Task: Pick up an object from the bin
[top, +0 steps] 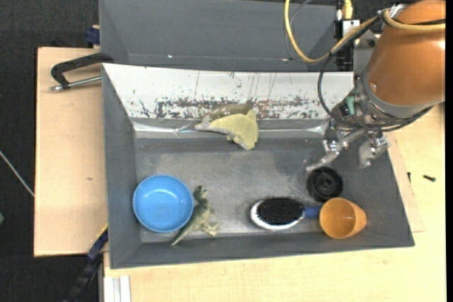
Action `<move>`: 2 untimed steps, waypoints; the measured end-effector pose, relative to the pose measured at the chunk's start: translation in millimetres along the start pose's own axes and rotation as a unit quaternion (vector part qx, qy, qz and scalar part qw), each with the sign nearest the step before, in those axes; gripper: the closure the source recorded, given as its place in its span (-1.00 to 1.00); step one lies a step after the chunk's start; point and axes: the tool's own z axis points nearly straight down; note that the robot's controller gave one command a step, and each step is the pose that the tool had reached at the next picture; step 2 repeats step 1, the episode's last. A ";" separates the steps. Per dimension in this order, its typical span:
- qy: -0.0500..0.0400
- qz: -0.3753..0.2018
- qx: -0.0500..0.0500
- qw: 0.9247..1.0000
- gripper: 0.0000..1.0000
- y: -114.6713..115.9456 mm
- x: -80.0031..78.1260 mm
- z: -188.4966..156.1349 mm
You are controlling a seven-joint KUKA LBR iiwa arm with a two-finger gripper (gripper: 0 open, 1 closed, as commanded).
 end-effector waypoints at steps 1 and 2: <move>0.000 -0.080 -0.004 0.997 -1.00 -30.7 6.5 149.6; 0.000 -0.080 -0.004 0.997 -1.00 -30.7 6.5 149.6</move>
Offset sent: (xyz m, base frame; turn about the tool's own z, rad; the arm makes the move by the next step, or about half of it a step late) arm 0.0307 -0.0043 -0.1495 -0.1618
